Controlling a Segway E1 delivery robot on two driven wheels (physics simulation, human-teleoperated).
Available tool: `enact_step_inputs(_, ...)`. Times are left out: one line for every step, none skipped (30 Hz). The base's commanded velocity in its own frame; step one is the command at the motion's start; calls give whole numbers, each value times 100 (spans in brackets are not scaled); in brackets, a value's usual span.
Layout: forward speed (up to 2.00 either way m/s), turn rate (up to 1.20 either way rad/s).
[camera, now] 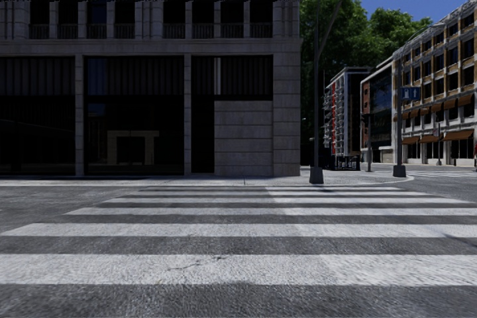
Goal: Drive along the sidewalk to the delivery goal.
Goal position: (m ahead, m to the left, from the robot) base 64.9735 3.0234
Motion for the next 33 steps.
enact_step_inputs(200, -41)
enact_step_inputs(200, -41)
enact_step_inputs(200, -41)
enact_step_inputs(200, -38)
enact_step_inputs(200, -24)
enact_step_inputs(200, -24)
enact_step_inputs(200, -18)
enact_step_inputs(200, -13)
enact_step_inputs(200, 0)
enact_step_inputs(200, 0)
enact_step_inputs(200, 0)
enact_step_inputs(200, 0)
enact_step_inputs(200, 0)
enact_step_inputs(200, 0)
enact_step_inputs(200, 0)
enact_step_inputs(200, 0)
enact_step_inputs(200, 0)
enact_step_inputs(200, 0)
enact_step_inputs(200, 0)
enact_step_inputs(200, 0)
enact_step_inputs(200, 0)
enact_step_inputs(200, 0)
enact_step_inputs(200, 0)
enact_step_inputs(200, 0)
enact_step_inputs(200, 0)
enact_step_inputs(200, 0)
enact_step_inputs(200, 0)
enact_step_inputs(200, 0)
enact_step_inputs(200, 0)
enact_step_inputs(200, 0)
enact_step_inputs(200, 0)
enact_step_inputs(200, 0)
enact_step_inputs(200, 0)
